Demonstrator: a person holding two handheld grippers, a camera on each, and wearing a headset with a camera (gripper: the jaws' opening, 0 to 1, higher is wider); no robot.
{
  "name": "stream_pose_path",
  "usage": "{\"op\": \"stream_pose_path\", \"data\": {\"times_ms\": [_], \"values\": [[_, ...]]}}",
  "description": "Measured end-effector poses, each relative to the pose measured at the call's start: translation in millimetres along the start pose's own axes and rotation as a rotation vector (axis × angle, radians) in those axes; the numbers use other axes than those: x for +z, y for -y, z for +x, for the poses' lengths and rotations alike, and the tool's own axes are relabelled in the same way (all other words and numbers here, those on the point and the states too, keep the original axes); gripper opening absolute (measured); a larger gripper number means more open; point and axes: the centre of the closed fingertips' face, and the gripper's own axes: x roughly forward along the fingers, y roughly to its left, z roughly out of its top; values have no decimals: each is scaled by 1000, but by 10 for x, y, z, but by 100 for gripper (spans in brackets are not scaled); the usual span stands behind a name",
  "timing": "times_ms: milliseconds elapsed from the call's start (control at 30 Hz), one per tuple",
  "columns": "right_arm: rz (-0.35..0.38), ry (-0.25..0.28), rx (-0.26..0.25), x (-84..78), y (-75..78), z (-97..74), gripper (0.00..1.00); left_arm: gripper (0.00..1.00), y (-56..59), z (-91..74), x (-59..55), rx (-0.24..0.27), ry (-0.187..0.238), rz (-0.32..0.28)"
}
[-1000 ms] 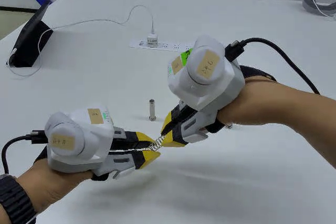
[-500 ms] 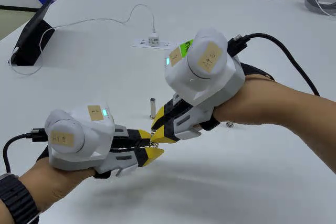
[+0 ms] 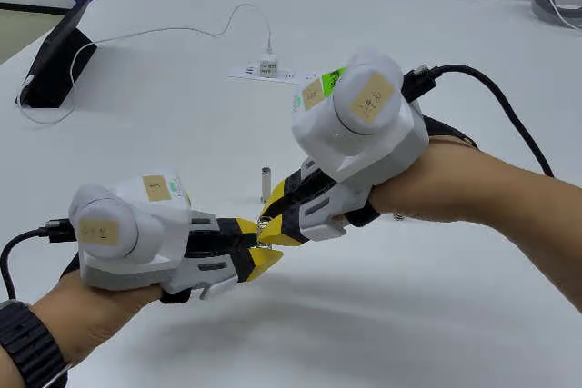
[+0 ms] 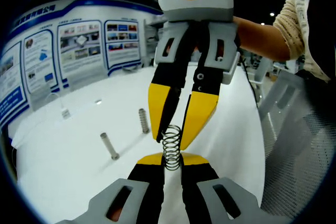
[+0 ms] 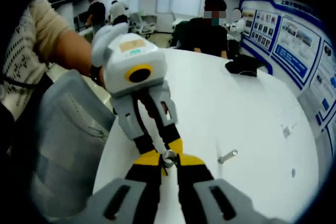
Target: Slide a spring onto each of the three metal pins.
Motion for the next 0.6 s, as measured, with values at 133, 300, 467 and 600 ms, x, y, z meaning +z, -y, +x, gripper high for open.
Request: {"op": "stream_pose_path", "data": {"times_ms": [133, 300, 467, 600], "values": [[19, 4, 2, 0, -3, -1, 12, 11, 2, 4, 1, 0, 6, -3], [29, 9, -10, 11, 26, -14, 12, 12, -29, 11, 23, 6, 12, -3], [39, -7, -32, -42, 81, -19, 12, 18, -49, 6, 35, 11, 16, -14], [53, -8, -46, -70, 120, -44, 12, 26, -87, -26, 5, 23, 17, -44]]}}
